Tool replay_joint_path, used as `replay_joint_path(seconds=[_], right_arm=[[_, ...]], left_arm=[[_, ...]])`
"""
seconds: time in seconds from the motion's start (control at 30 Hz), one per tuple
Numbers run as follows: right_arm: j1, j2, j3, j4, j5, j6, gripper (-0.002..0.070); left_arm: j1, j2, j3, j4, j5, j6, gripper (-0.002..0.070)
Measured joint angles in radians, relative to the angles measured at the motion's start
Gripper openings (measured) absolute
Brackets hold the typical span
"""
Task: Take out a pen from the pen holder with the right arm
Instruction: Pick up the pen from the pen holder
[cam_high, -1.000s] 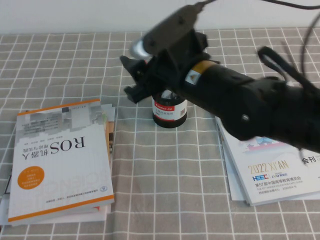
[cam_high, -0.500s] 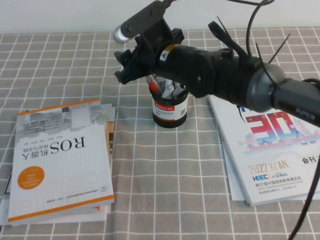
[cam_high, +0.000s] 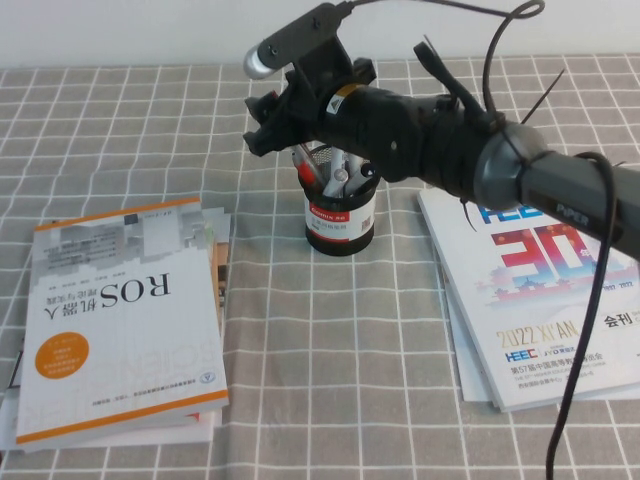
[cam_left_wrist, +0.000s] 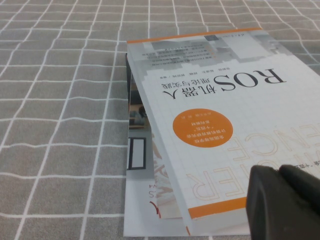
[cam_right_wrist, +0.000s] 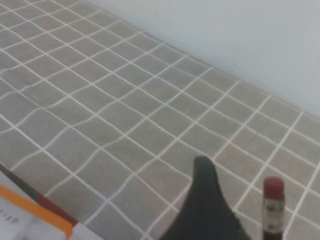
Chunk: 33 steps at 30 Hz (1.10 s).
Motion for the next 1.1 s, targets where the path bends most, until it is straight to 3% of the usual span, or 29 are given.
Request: replay_joint_path(seconds=[0.53,0.8,1.1], right_arm=[[-0.020,0.060,-0.040,0.022,-0.027,0.000,0.0405],[-0.020,0.061,-0.044,0.022,-0.022,0.000,0.0254],[-0.020,0.061,-0.044,0.022,-0.015,0.000,0.0150]], left_arm=[[0.000,0.000,0.000,0.000,0.000,0.000,-0.0003],[0.000,0.000,0.000,0.000,0.000,0.000,-0.0003],[0.000,0.000,0.000,0.000,0.000,0.000,-0.0003]])
